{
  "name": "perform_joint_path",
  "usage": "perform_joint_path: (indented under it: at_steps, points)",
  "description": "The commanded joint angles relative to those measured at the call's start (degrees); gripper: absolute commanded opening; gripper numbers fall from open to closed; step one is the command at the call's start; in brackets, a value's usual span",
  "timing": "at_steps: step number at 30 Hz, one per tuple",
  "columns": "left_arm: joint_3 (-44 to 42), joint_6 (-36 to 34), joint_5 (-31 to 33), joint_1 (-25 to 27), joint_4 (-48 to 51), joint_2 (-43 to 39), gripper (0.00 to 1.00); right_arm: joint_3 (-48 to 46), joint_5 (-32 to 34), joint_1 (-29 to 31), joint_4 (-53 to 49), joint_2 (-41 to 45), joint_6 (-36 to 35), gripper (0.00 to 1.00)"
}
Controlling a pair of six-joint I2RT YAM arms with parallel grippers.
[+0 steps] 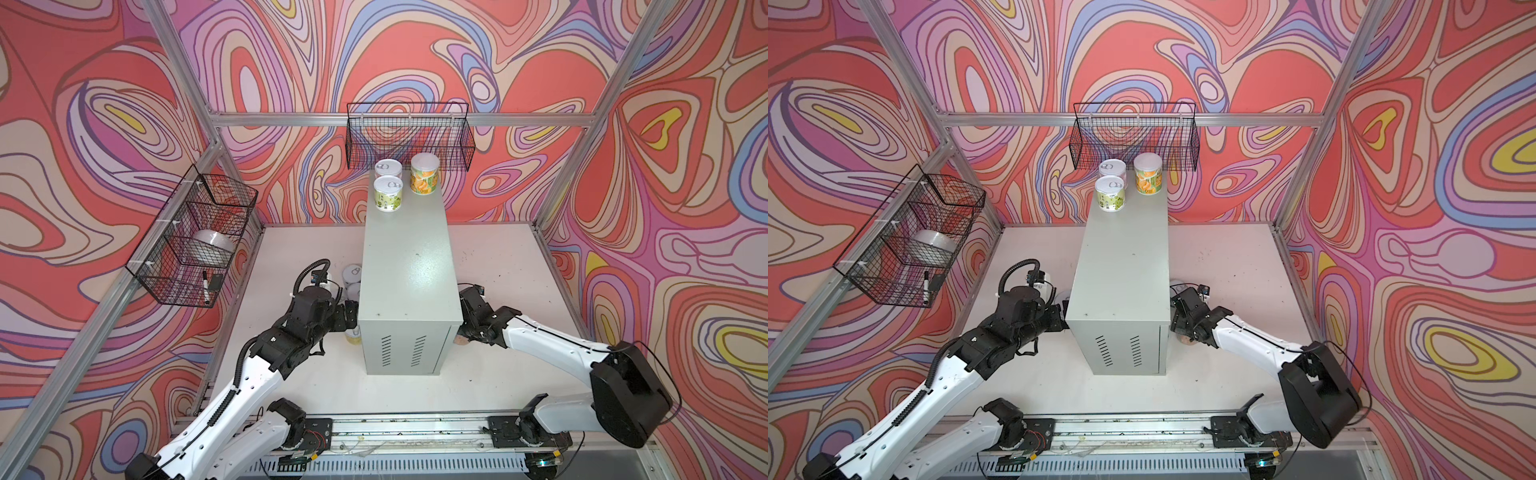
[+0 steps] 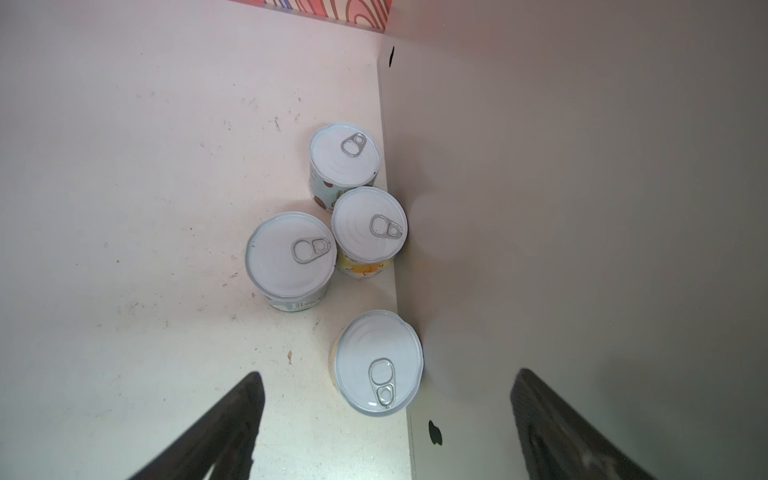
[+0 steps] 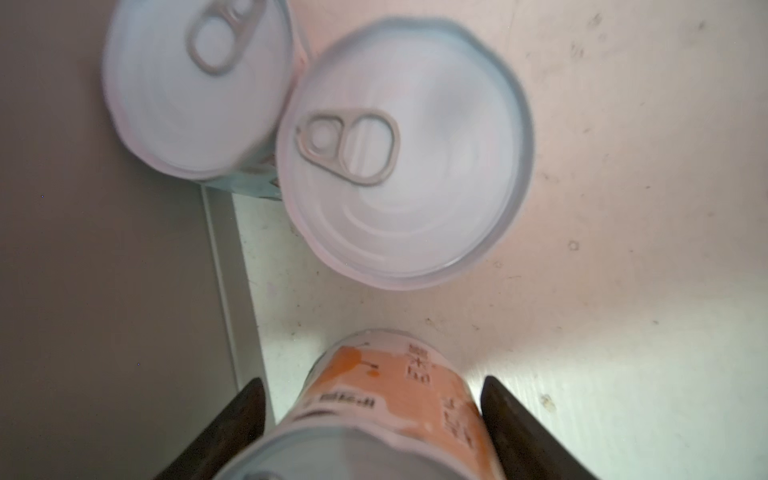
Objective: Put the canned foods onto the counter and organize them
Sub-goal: 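Lift the orange can with the right gripper up onto the cabinet top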
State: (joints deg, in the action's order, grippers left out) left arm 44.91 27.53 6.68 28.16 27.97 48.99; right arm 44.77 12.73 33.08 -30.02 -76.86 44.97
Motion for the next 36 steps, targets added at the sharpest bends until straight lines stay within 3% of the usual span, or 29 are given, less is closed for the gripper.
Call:
perform_joint_path:
  at_steps: [1, 11, 22, 36]
  points:
    - [2.63, -1.30, 2.33, -1.16, 2.22, -1.57, 0.93, 5.50, 2.17, 0.06, -5.16, 4.19, -3.33, 0.00]
    - [7.48, -4.07, 3.24, -2.76, 5.45, -1.41, 0.93, 22.05, 4.80, -6.42, -22.09, 8.73, -13.24, 0.00]
    - [20.77, -11.08, 6.42, -5.87, 10.22, 0.40, 0.94, 49.25, 6.04, -8.25, -32.17, 2.61, -21.03, 0.00]
    - [39.87, -16.00, -4.73, -5.84, 12.51, 11.12, 0.92, 76.84, 0.88, -8.21, -39.68, -8.99, -27.87, 0.00]
